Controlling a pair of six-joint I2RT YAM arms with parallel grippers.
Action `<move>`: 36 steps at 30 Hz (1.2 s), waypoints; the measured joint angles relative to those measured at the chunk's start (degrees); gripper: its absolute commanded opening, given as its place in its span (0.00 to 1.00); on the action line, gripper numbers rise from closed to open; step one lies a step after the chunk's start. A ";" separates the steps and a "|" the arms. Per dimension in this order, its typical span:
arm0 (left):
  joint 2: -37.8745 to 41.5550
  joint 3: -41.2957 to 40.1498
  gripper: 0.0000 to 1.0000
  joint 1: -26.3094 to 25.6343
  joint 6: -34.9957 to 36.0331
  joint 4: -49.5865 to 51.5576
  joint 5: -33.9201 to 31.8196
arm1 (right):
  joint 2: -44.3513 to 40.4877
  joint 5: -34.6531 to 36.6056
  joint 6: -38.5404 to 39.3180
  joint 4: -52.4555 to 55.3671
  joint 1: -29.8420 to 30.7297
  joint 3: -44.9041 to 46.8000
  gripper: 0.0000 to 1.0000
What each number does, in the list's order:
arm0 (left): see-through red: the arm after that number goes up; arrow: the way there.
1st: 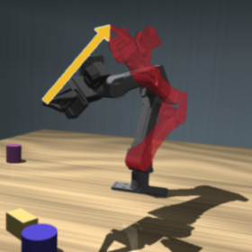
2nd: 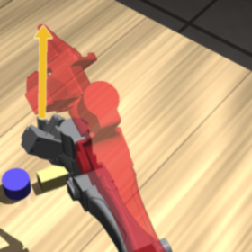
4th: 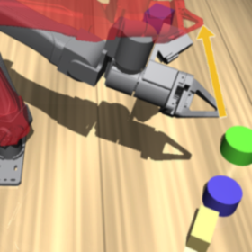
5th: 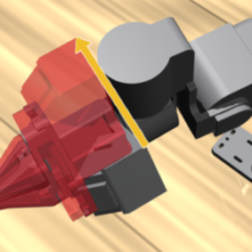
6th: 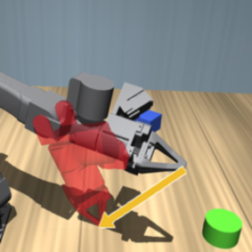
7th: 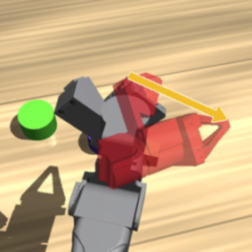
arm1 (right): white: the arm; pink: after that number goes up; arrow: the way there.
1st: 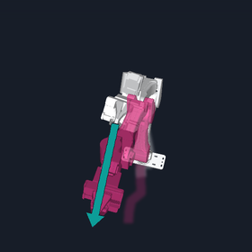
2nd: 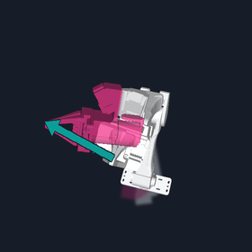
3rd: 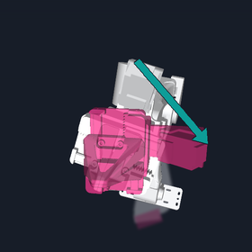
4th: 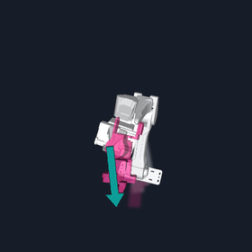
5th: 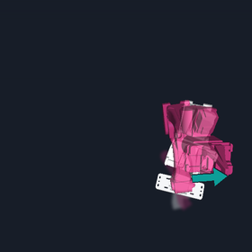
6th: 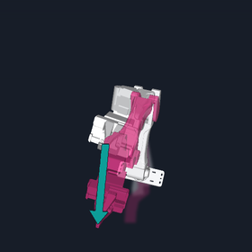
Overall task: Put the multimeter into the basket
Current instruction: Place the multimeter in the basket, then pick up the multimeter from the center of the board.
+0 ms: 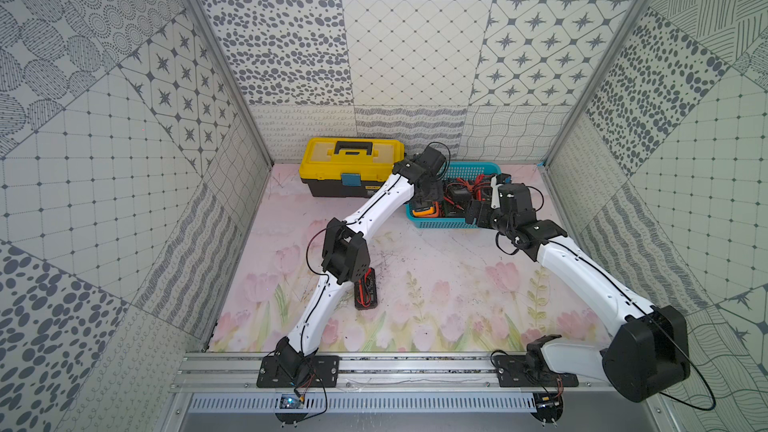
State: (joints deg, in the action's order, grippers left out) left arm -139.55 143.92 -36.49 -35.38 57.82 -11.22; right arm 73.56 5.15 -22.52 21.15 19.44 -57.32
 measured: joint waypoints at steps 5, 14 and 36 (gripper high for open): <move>2.95 -1.11 0.99 -0.11 0.90 -0.55 0.17 | 0.00 0.00 0.02 0.00 0.35 -0.02 0.98; 10.43 -7.61 0.99 -0.17 1.36 -1.88 -0.04 | 0.00 3.37 0.46 2.49 4.81 -2.99 0.98; 67.58 -83.47 0.99 23.80 -8.11 -20.06 -7.26 | 19.58 5.84 -9.62 5.31 38.10 -14.99 0.98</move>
State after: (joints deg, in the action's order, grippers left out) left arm -71.96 60.45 -12.69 -43.48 37.76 -18.48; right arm 93.14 10.98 -32.14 26.46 57.54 -72.31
